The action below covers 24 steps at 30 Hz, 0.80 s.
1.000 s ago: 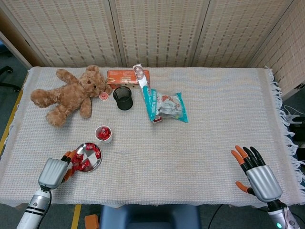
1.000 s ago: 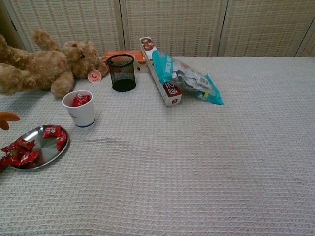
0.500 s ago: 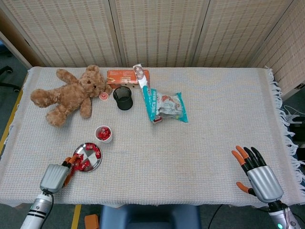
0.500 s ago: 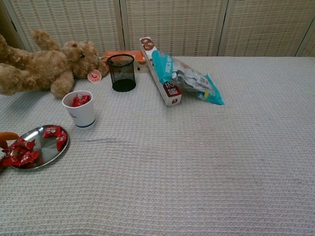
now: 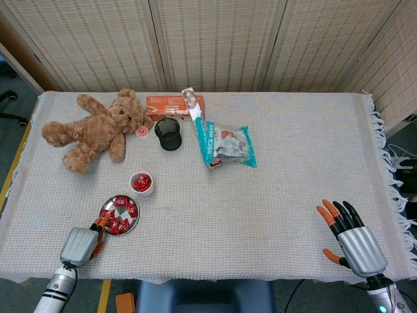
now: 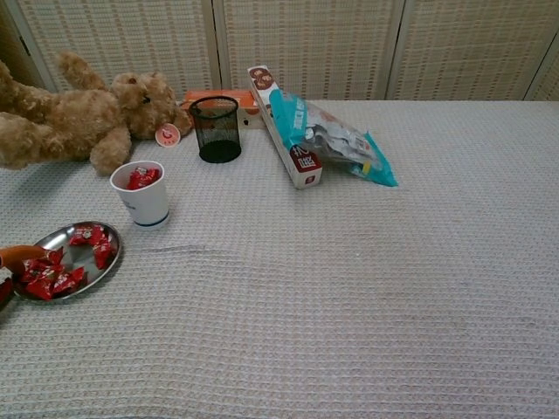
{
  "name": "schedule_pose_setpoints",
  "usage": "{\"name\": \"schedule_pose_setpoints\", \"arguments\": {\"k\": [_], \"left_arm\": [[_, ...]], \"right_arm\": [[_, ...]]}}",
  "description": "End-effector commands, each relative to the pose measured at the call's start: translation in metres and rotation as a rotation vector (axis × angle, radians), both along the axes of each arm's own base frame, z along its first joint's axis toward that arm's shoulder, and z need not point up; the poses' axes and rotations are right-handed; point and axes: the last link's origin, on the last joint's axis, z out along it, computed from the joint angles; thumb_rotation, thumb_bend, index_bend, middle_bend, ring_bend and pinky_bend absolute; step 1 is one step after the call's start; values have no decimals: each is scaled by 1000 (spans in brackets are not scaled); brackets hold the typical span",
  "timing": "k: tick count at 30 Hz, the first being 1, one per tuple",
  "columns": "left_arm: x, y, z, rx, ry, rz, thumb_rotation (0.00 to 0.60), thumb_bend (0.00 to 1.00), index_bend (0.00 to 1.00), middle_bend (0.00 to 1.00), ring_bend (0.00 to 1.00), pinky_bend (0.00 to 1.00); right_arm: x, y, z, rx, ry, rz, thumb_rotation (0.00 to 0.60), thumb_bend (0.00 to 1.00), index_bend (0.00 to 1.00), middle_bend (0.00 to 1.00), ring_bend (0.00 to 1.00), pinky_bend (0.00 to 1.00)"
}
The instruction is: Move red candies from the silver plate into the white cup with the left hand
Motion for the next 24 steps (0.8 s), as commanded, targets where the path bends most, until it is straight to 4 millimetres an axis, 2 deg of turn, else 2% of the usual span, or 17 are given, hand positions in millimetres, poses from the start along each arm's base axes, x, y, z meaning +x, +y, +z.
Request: {"name": "schedule_pose_setpoints", "arguments": {"k": [1,8,24], "left_arm": [[3,3,-2,20,-5,-21,600,394,118,262,767,1000],[2,9,-6,37,20,-28,600,393,165,341,766,1000],[-10,-2,7,86,93,-18,600,395,175,338,766,1000]], "right_arm": [[0,0,0,0,1,-1,600,67,0,0,0,0],[0,0,1,-5,-1,-1,600,67,0,0,0,0],[0,-1,-1,-2,4,-5,600,67,0,0,0,0]]}}
